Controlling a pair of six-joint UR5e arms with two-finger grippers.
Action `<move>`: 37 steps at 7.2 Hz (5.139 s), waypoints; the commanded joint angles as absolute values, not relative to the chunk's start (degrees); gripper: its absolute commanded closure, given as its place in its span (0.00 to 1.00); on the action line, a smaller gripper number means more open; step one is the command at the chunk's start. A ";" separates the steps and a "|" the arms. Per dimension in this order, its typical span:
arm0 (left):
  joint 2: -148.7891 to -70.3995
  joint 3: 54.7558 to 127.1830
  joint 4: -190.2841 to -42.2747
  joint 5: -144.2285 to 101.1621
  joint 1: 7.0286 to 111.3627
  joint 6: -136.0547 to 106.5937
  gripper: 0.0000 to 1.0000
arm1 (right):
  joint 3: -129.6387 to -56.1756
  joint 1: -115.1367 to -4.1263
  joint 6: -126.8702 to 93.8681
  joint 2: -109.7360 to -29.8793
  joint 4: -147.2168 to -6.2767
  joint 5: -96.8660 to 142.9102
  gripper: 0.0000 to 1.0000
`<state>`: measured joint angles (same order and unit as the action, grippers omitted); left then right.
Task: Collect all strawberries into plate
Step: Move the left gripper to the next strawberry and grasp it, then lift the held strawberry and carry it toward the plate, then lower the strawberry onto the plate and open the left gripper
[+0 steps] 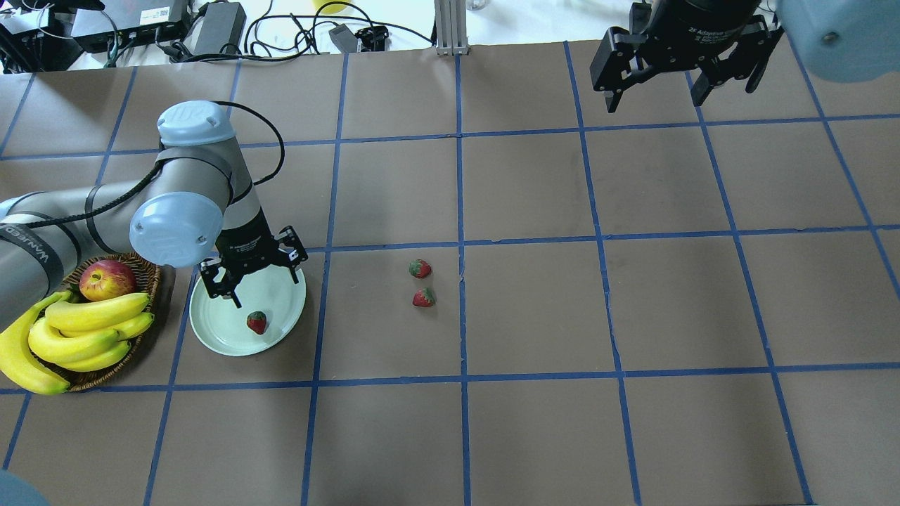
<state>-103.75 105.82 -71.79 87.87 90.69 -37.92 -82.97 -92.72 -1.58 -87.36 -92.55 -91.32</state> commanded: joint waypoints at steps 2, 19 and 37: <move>-105.63 102.13 -63.86 85.17 102.20 -51.26 0.00 | -82.97 -92.72 -1.58 -87.36 -92.55 -91.32 0.00; -110.58 102.66 -59.47 88.11 102.49 -42.05 1.00 | -82.97 -92.90 -1.58 -87.36 -92.55 -91.23 0.00; -100.90 109.69 -72.51 95.89 90.23 -18.78 0.00 | -82.97 -92.72 -1.93 -87.01 -92.99 -90.53 0.00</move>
<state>-101.83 110.34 -72.69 96.00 86.57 -16.59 -82.97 -92.73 -1.93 -87.03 -92.99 -90.56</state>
